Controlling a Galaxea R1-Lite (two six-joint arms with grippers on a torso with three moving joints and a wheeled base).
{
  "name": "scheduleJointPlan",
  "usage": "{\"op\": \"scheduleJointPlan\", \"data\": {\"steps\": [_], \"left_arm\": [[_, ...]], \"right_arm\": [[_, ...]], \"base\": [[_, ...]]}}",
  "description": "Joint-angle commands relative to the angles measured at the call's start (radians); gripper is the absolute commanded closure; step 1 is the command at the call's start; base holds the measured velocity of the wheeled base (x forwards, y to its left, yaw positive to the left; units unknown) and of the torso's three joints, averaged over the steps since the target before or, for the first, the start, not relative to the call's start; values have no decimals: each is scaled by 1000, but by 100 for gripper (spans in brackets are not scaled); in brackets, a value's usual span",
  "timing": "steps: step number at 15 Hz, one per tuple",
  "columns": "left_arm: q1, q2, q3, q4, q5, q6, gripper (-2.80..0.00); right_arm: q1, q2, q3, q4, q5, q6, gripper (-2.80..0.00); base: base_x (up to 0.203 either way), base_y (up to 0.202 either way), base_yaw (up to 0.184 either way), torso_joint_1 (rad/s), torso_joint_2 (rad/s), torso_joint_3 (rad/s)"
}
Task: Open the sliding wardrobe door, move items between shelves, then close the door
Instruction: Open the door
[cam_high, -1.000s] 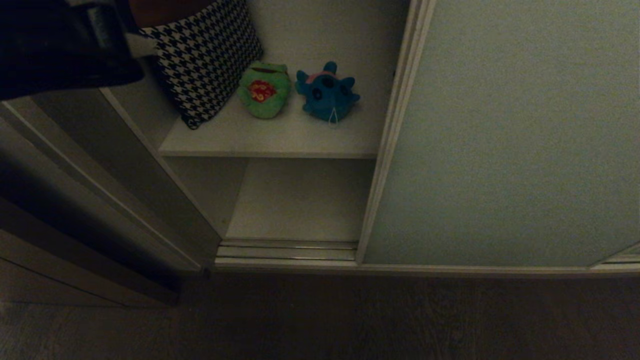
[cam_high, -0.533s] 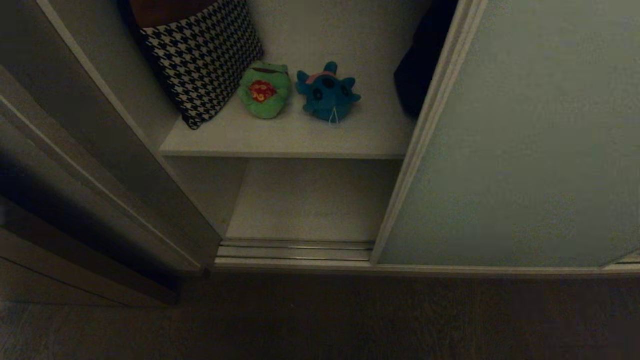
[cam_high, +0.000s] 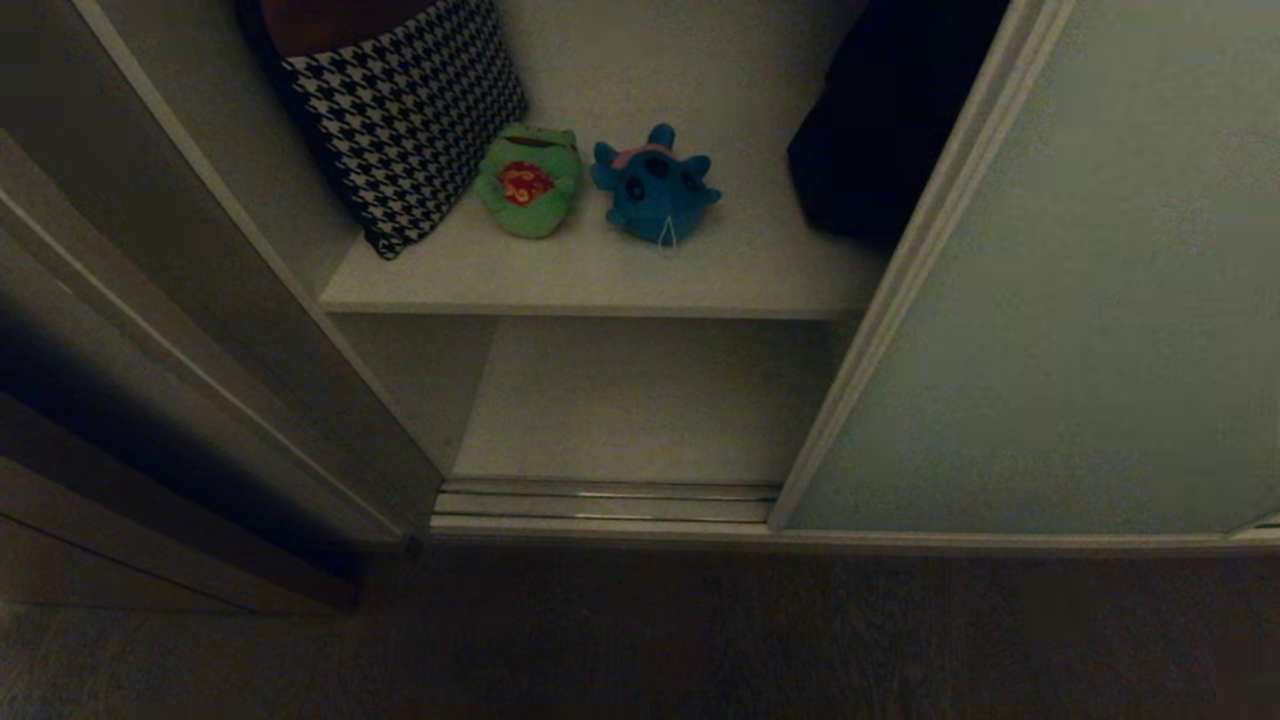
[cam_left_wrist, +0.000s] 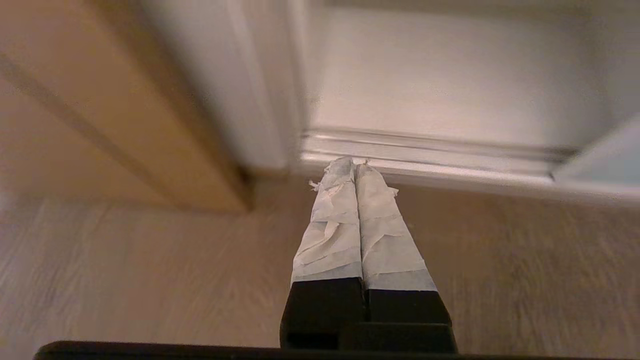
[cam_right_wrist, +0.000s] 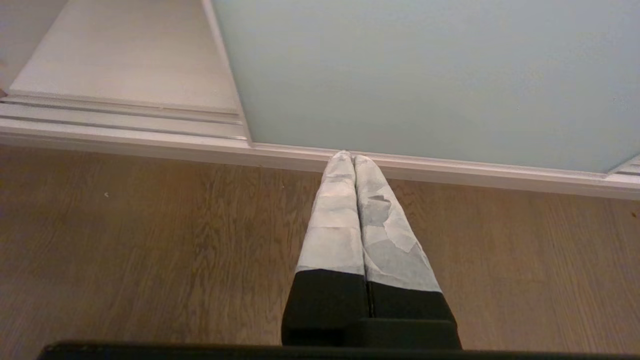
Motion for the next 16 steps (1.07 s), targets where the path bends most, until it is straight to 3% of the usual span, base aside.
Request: {"op": "scheduleJointPlan", "data": {"steps": [1,4,6,8,11,13,16], "left_arm": [[-23,-86,52,-7,-26,38,0],[-22,-264,203,-13,-81,97,0],[-22,-286,287,-61,-102,83,0],[-21,-285,293,-82,-154,70,0],[-22,-284,310,-136,-213,110,0],[-22,-284,289,-69,-211,45,0],[-22,-284,300,-110,-145,40,0]], "right_arm": [[0,0,0,1,1,0,0],[0,0,0,-1,1,0,0],[0,0,0,-1,1,0,0],[0,0,0,-1,1,0,0],[0,0,0,-1,1,0,0],[0,0,0,-1,1,0,0],[0,0,0,-1,1,0,0]], "base": [[0,0,0,0,0,0],[0,0,0,0,0,0],[0,0,0,0,0,0],[0,0,0,0,0,0],[0,0,0,0,0,0],[0,0,0,0,0,0],[0,0,0,0,0,0]]}}
